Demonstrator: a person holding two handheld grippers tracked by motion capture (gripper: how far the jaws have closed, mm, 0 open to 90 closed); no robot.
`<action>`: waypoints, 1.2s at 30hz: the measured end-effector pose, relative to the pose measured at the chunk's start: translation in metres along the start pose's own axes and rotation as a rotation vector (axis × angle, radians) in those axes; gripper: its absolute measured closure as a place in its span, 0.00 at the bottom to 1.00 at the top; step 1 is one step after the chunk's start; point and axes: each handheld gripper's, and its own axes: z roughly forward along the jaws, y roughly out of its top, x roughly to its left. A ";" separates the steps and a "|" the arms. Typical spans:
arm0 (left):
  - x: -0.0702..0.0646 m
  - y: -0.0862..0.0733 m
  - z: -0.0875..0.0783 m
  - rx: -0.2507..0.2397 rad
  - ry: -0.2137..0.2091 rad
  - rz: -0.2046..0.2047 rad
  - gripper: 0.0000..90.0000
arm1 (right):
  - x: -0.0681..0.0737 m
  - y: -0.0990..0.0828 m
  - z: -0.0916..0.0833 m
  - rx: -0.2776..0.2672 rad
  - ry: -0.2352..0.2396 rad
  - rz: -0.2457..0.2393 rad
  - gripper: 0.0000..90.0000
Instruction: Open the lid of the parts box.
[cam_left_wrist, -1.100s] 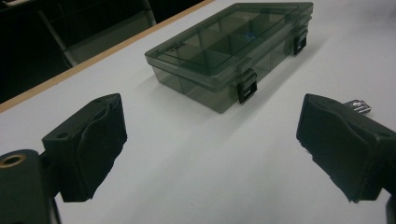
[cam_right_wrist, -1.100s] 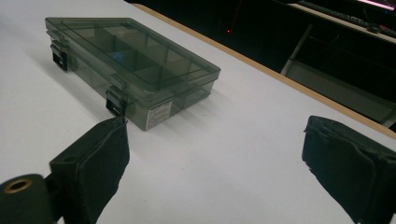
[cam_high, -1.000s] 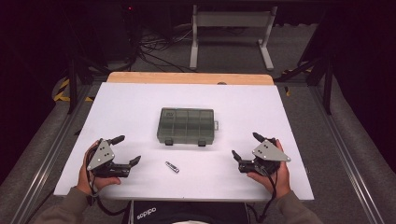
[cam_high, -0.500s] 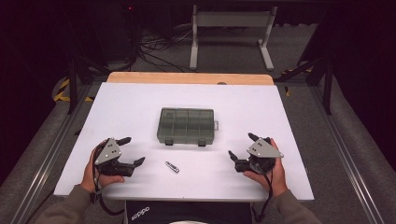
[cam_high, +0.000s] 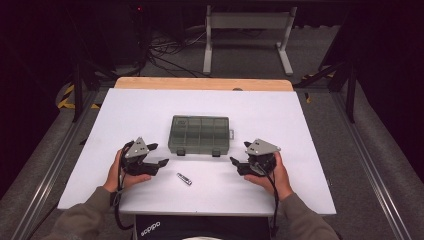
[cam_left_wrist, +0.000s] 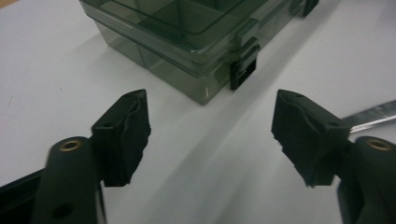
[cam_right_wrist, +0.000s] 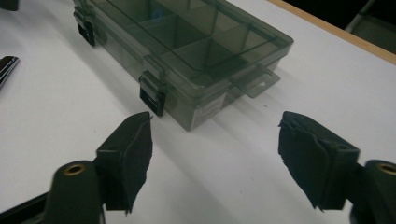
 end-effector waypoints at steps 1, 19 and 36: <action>0.001 0.002 0.003 0.003 -0.003 -0.001 0.38 | 0.000 0.003 0.005 0.015 0.014 0.003 0.34; 0.011 0.015 0.030 0.052 -0.035 -0.025 0.57 | -0.003 0.014 0.041 0.083 0.084 0.034 0.58; 0.009 0.016 0.023 0.061 -0.011 0.001 0.65 | -0.004 0.015 0.034 0.051 0.076 0.033 0.76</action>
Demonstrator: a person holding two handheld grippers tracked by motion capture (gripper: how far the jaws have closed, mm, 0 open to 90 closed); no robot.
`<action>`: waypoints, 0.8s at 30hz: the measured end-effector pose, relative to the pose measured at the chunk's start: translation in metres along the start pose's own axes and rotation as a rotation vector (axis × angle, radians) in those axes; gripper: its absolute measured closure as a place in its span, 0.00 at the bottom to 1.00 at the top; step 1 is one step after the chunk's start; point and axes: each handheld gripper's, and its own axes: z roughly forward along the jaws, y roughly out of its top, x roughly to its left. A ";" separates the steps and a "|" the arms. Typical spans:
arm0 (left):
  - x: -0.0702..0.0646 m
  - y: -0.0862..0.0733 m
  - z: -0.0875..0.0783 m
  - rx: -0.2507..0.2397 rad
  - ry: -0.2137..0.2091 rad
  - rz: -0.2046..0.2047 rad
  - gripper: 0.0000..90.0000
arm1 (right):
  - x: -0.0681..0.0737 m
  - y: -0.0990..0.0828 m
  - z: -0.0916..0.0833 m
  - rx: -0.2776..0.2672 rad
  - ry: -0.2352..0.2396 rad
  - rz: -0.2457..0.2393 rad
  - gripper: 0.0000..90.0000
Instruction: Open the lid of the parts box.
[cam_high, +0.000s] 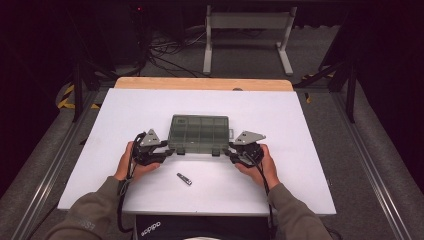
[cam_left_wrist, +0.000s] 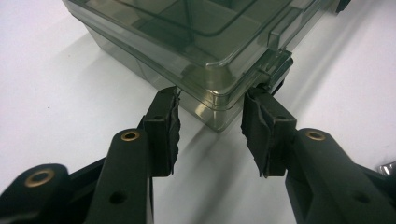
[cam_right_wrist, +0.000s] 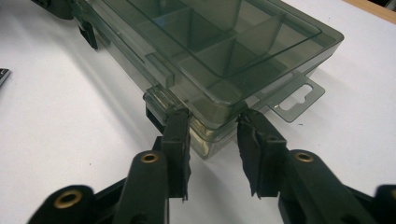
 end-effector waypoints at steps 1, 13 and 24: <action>0.000 0.000 -0.001 -0.001 0.003 0.004 0.65 | 0.000 0.000 -0.001 -0.002 0.002 0.002 0.78; -0.004 0.004 -0.017 -0.037 0.012 0.043 0.94 | 0.003 0.003 -0.009 -0.020 -0.026 -0.032 0.92; -0.002 0.009 -0.018 -0.080 0.052 0.048 0.99 | 0.003 0.005 -0.010 -0.050 -0.061 -0.050 1.00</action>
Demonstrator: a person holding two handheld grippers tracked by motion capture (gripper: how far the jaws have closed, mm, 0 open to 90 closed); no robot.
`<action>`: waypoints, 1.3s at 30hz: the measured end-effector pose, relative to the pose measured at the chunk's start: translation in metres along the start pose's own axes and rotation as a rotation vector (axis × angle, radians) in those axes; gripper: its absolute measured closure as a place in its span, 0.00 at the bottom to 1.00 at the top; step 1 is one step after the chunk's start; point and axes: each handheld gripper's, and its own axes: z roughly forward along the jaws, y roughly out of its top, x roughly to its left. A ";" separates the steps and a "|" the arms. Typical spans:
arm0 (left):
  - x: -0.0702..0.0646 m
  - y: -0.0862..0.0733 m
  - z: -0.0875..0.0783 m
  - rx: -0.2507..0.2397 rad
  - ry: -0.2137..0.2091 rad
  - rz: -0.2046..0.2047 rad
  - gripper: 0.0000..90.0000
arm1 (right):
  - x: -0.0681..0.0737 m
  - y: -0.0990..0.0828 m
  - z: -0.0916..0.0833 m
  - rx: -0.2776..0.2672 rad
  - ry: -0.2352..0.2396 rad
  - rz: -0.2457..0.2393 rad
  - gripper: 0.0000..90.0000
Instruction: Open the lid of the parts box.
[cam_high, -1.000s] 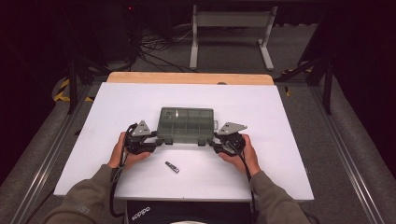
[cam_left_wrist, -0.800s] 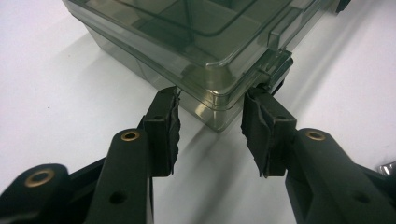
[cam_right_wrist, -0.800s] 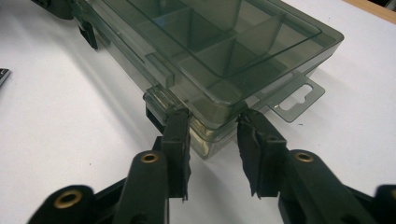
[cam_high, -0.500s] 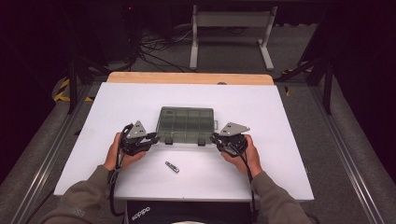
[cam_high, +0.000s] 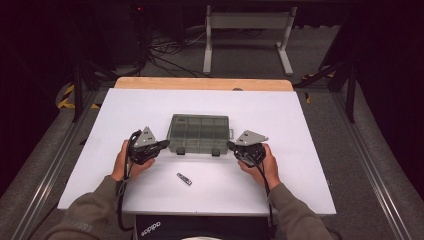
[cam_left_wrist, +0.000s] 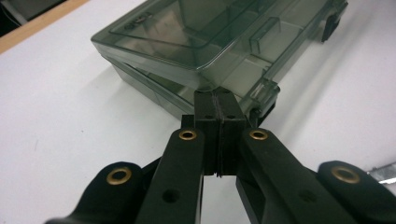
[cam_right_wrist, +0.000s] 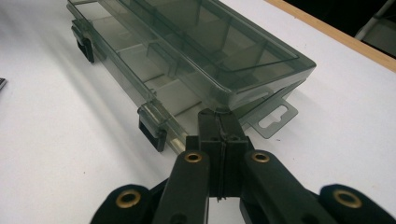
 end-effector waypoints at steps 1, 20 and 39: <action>0.000 0.000 0.000 -0.005 0.004 -0.006 0.98 | 0.000 0.000 0.000 -0.005 -0.011 -0.001 1.00; 0.000 0.009 0.009 -0.025 0.095 0.013 0.76 | -0.002 0.008 0.000 -0.022 -0.103 -0.021 0.83; 0.003 0.016 0.009 -0.049 0.157 0.038 0.74 | 0.001 0.019 0.000 -0.048 -0.166 -0.112 0.79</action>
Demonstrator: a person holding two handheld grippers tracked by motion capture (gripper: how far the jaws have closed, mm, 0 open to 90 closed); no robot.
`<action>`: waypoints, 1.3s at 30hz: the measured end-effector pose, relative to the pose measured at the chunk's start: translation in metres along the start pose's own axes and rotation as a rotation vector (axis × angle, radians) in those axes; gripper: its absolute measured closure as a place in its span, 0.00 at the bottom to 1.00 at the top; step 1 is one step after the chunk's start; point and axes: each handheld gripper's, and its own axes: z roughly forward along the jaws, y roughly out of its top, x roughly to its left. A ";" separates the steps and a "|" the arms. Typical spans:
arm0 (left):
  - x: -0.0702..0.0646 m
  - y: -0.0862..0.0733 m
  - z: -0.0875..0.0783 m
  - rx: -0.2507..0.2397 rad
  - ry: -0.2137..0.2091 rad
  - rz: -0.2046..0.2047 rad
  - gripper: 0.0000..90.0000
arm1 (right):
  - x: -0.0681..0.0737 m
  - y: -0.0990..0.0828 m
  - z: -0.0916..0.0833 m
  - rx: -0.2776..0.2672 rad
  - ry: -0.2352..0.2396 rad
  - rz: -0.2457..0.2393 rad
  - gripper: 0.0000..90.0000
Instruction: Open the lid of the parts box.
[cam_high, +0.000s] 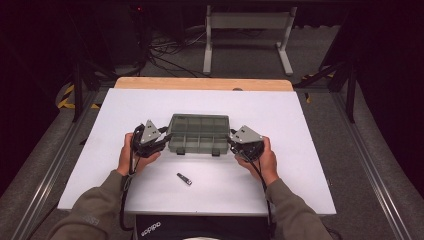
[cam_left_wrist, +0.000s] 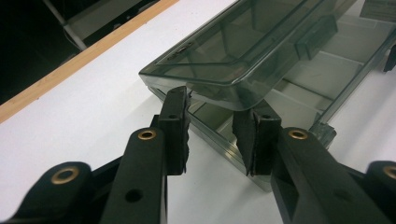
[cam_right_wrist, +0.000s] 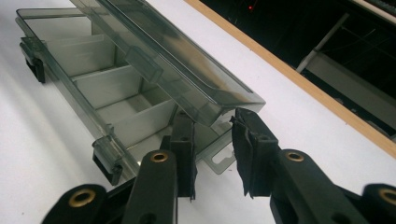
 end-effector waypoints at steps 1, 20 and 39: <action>0.000 0.000 0.000 0.000 0.000 0.000 0.75 | 0.000 0.000 0.000 0.000 0.000 0.000 0.79; 0.010 0.016 -0.003 -0.031 0.042 0.027 0.79 | -0.012 0.015 -0.002 -0.050 -0.028 -0.002 0.83; 0.036 0.032 0.014 -0.056 -0.001 -0.035 0.80 | -0.039 0.040 0.009 -0.044 0.020 0.060 0.83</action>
